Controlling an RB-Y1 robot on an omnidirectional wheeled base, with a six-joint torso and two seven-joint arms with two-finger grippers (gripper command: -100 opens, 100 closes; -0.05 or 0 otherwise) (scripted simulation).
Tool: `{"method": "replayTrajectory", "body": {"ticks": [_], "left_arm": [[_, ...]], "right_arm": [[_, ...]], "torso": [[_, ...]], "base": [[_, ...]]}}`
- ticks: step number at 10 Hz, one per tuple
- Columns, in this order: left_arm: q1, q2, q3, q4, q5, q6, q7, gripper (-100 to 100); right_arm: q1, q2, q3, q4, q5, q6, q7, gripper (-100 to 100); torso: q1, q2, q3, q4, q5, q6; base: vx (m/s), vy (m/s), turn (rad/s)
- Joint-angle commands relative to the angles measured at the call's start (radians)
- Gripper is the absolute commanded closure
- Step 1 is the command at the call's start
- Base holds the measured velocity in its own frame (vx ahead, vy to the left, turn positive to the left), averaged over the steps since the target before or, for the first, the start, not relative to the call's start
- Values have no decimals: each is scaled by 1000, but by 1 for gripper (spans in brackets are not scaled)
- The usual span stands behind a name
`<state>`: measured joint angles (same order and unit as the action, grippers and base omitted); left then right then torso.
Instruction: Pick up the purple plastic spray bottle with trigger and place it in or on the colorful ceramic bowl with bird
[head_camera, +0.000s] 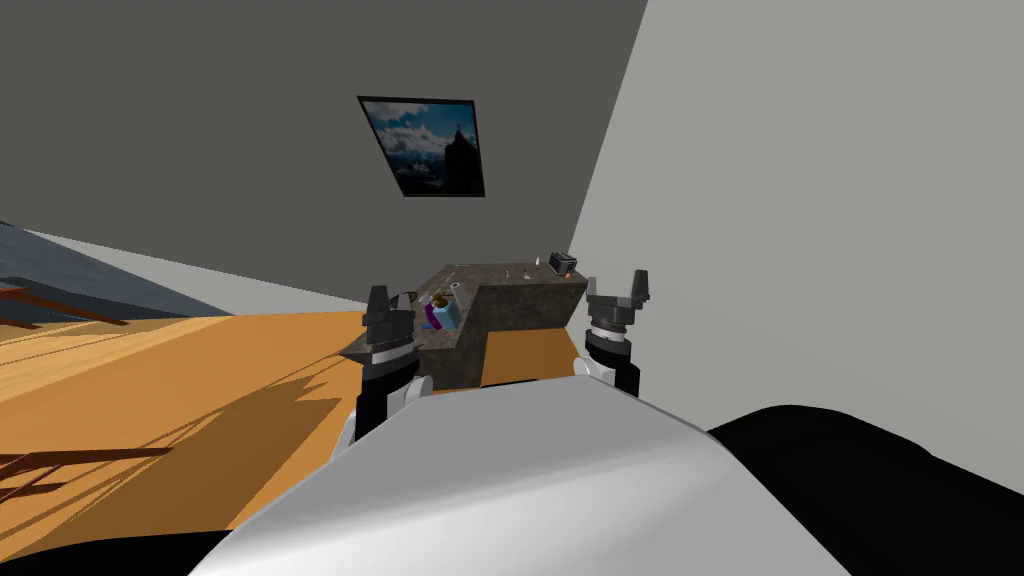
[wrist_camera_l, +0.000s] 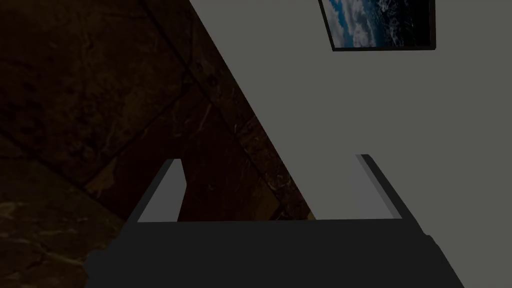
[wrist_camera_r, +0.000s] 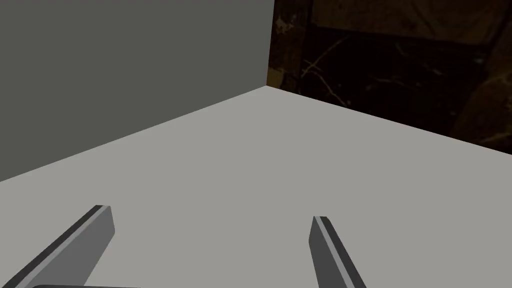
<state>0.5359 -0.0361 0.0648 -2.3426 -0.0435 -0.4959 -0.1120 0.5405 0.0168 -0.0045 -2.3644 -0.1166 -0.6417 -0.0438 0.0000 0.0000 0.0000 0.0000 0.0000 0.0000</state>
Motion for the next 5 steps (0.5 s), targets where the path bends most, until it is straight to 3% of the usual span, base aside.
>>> {"method": "replayTrajectory", "body": {"ticks": [1, 5], "left_arm": [[4, 46, 5, 5, -11, 5, -13, -100], [14, 132, 19, 26, -48, 21, -56, -100]], "right_arm": [[0, 0, 0, 0, 0, 0, 0, 0], [0, 0, 0, 0, 0, 0, 0, 0]], "torso": [[0, 0, 0, 0, 0, 0], [0, 5, 3, 1, 0, 0]], "base": [[-37, 1, -41], [-80, -4, -62]]}}
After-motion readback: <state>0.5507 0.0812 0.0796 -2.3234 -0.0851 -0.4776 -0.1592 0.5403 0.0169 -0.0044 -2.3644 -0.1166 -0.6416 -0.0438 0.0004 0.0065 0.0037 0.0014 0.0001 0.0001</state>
